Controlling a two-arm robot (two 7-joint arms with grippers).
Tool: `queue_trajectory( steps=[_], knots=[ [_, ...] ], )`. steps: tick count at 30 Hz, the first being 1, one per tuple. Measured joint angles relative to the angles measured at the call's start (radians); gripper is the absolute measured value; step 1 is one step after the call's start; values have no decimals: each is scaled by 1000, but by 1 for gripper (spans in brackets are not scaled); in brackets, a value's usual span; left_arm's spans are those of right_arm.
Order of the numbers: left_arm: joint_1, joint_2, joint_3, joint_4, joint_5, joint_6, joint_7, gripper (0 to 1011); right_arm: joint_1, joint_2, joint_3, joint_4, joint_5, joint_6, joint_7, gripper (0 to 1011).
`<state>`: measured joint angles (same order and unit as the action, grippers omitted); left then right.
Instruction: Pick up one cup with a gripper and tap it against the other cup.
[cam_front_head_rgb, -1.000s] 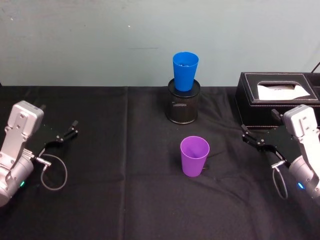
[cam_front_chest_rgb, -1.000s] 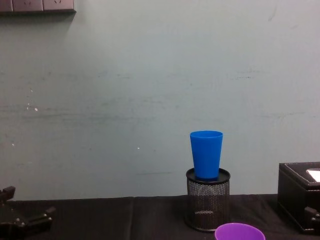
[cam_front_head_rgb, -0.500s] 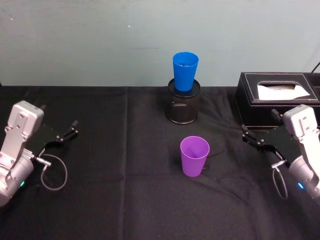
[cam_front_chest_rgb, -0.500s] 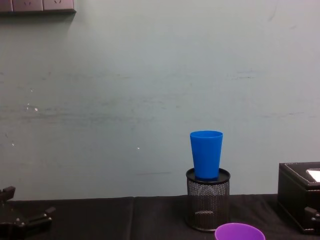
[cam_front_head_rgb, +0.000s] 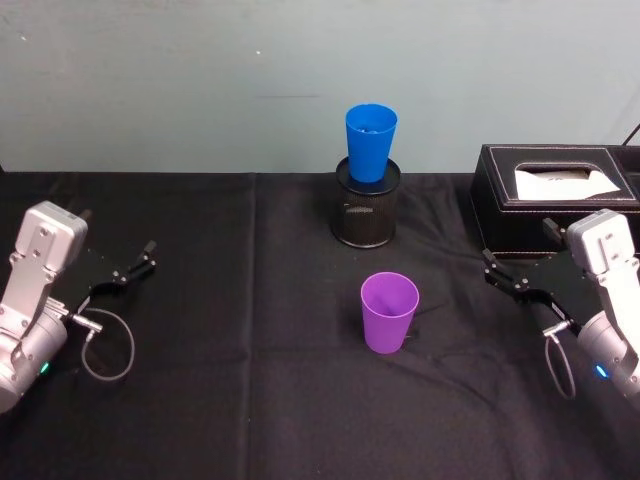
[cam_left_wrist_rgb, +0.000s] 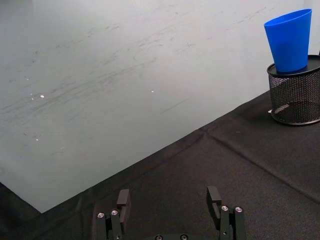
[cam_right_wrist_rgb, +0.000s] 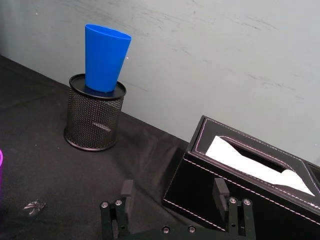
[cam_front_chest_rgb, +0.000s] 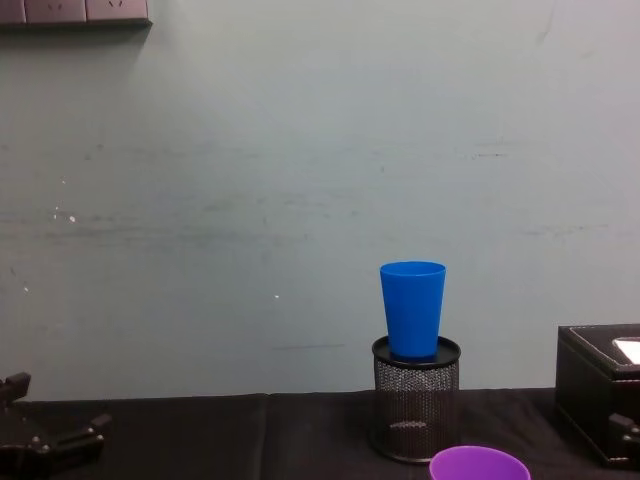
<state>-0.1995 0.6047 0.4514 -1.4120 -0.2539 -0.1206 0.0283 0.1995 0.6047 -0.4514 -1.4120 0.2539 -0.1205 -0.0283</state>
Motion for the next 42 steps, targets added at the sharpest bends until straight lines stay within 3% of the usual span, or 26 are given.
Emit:
queue_trajectory(
  steps=[7,15,20,26,33,42],
  knots=[
    [0,0,0,0,0,0,0,1000,-20,-4,20,-20,9,-42,21,1003],
    [0,0,0,0,0,0,0,1000,-129,21,59,-125,84,-105,103,1003],
    [0,0,0,0,0,0,0,1000,-213,37,59,-175,140,-127,178,1003],
    [0,0,0,0,0,0,0,1000,-264,36,45,-196,156,-140,227,1003],
    [0,0,0,0,0,0,0,1000,-242,-9,17,-168,126,-131,257,1003],
    [0,0,0,0,0,0,0,1000,-141,-90,-7,-82,82,-93,283,1003]
  ],
)
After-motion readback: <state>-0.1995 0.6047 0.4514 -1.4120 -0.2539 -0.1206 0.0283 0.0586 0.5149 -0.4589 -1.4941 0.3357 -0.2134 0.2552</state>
